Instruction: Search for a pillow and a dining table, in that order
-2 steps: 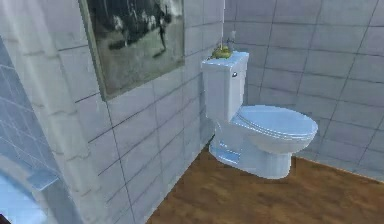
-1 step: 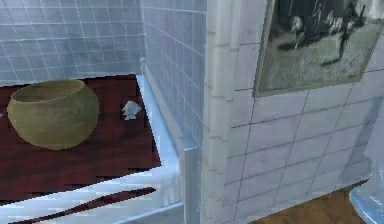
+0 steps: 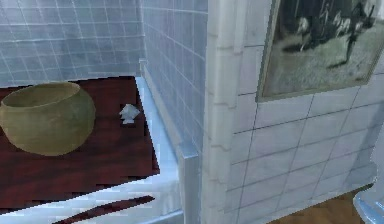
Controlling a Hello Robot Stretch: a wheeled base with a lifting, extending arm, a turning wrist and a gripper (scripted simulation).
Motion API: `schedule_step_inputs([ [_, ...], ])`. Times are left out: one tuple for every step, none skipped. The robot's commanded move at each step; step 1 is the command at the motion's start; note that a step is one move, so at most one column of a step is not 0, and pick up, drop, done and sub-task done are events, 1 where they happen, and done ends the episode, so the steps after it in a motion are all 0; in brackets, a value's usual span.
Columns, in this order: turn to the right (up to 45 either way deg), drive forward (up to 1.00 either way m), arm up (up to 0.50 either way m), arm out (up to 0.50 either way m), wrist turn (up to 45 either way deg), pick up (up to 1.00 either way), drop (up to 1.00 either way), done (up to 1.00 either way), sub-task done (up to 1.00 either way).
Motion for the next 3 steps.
schedule_step_inputs([
  [45.0,0.0,0.0,0.0,0.0,0.0,0.0,0.0,0.0],
  [39.0,0.0,0.0,0.0,0.0,0.0,0.0,0.0,0.0],
  [0.0,0.75,0.0,0.0,0.0,0.0,0.0,0.0,0.0],
])
